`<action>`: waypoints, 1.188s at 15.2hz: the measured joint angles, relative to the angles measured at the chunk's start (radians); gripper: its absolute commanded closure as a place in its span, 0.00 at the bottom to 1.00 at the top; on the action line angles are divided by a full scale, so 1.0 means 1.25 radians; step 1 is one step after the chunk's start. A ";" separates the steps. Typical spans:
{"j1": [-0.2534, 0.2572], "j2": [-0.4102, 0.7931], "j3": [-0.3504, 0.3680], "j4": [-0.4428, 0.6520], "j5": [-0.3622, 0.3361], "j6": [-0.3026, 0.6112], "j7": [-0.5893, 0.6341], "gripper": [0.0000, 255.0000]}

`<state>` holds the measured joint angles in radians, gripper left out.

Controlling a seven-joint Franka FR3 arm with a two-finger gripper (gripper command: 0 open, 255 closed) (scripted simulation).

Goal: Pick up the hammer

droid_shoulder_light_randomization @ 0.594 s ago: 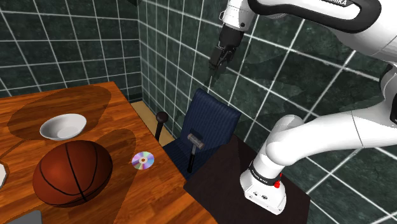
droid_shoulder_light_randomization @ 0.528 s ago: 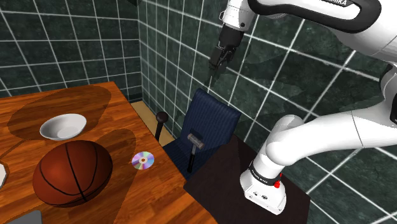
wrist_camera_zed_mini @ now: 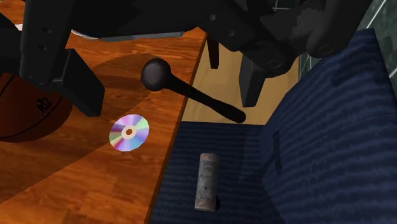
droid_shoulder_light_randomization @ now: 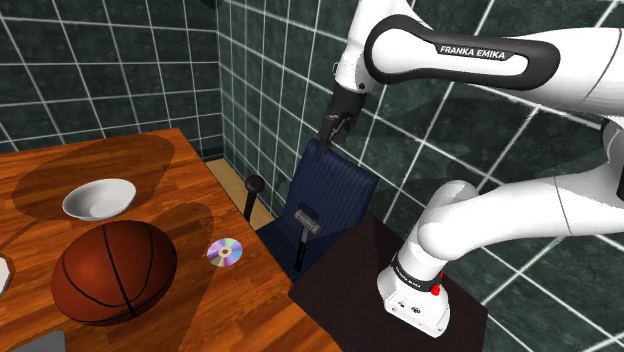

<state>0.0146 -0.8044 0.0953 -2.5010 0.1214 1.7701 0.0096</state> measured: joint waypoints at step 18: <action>-0.021 0.260 0.127 -0.318 0.028 0.523 0.131 0.00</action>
<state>-0.0121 -0.4796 0.2544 -2.8983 0.1565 2.4240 0.1735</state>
